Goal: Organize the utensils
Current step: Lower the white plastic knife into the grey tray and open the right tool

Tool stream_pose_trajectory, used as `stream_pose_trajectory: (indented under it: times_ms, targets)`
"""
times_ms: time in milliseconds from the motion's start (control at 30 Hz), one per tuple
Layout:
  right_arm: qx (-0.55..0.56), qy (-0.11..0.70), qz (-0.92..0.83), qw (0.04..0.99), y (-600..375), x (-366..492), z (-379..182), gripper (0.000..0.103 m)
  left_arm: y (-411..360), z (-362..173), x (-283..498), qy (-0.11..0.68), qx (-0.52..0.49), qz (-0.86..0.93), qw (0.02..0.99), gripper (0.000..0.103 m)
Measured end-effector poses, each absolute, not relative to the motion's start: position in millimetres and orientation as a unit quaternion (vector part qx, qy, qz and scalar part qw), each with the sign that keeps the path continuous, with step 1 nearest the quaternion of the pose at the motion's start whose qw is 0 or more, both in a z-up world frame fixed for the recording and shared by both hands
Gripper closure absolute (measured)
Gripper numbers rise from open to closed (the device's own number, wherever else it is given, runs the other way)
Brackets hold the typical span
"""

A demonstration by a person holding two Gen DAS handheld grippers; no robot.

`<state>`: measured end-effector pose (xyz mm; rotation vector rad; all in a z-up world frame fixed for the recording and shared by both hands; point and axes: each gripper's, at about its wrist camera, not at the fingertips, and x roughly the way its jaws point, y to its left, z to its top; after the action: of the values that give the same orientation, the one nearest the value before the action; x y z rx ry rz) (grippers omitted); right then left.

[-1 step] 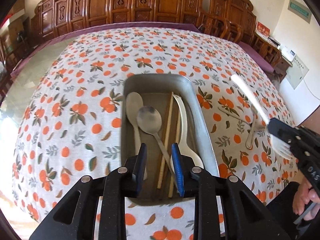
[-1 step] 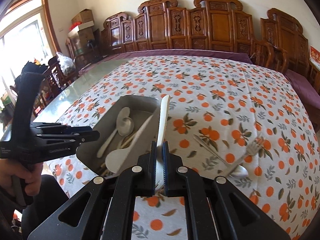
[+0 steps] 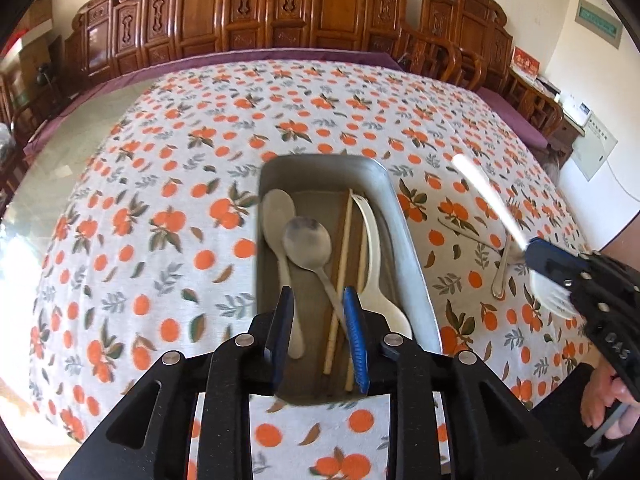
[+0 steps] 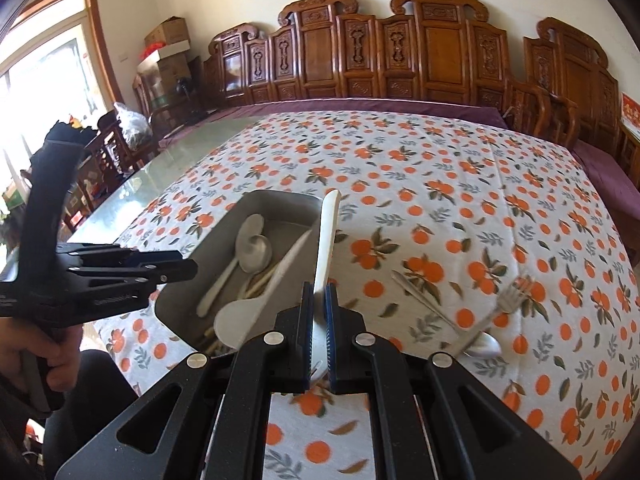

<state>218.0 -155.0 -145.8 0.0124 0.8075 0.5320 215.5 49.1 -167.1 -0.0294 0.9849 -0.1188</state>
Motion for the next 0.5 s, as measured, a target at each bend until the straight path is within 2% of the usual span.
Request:
stream_pose_trajectory:
  times_ms: [233,500]
  targets:
    - [0.008,0.397,0.274,0.876,-115.9,228.3,-144.5,0.096,75.6,-146.4,199.9,0.455,-0.008,-0.051,0.889,0.074]
    - [0.01,0.417,0.284,0.863,-80.5,242.5,-153.0,0.096,103.5,-133.7,188.4,0.443,-0.013,-0.041,0.895,0.074]
